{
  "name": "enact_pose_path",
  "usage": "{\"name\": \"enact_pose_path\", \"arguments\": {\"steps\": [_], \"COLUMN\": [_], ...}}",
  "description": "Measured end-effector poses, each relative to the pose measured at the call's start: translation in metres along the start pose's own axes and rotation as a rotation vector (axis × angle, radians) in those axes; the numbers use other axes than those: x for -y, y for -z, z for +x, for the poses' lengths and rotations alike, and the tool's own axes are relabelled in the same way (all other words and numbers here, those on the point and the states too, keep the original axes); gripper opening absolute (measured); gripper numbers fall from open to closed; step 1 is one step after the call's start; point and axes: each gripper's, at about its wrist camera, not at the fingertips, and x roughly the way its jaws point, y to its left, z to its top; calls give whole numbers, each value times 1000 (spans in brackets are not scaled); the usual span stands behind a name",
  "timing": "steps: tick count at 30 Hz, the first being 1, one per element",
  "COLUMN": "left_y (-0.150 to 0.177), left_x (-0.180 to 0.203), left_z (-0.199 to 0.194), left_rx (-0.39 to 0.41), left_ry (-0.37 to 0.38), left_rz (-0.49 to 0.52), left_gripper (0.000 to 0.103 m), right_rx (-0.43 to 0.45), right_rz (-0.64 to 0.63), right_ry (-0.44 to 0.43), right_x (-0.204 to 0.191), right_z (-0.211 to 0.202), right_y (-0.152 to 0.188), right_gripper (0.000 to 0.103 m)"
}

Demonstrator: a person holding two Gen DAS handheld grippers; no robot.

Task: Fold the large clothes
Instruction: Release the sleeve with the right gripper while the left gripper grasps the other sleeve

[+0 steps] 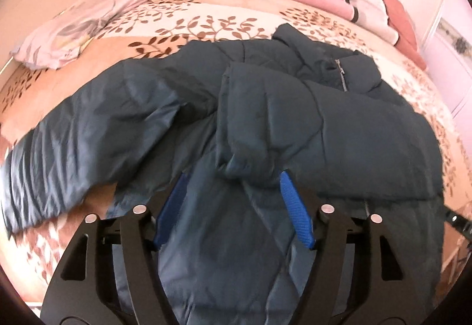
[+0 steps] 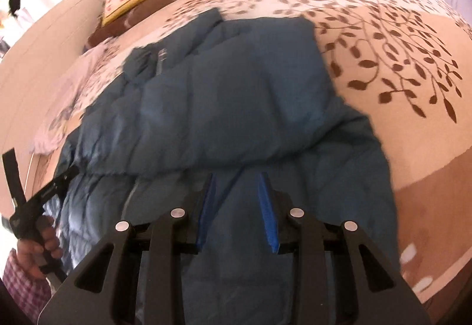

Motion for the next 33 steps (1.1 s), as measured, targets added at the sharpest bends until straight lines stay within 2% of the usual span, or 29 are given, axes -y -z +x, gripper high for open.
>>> {"name": "enact_pose_path", "arguments": {"steps": [6, 12, 17, 23, 33], "left_y": [34, 72, 89, 97, 100], "left_x": [-28, -49, -63, -79, -114], "left_z": [-31, -51, -58, -63, -62], "left_rx": [9, 12, 6, 13, 21], "left_ry": [16, -32, -23, -14, -44], "left_rz": [-68, -73, -95, -142, -258], "left_gripper": [70, 72, 72, 72, 73], "right_rx": [-41, -88, -138, -139, -153], "right_rz": [-115, -235, -355, -370, -363], "right_ry": [-44, -73, -55, -49, -40], "right_x": [-49, -92, -118, -125, -128], "right_z": [-7, -8, 0, 0, 4], "right_y": [32, 69, 94, 95, 100], "right_gripper": [33, 33, 33, 33, 33]}}
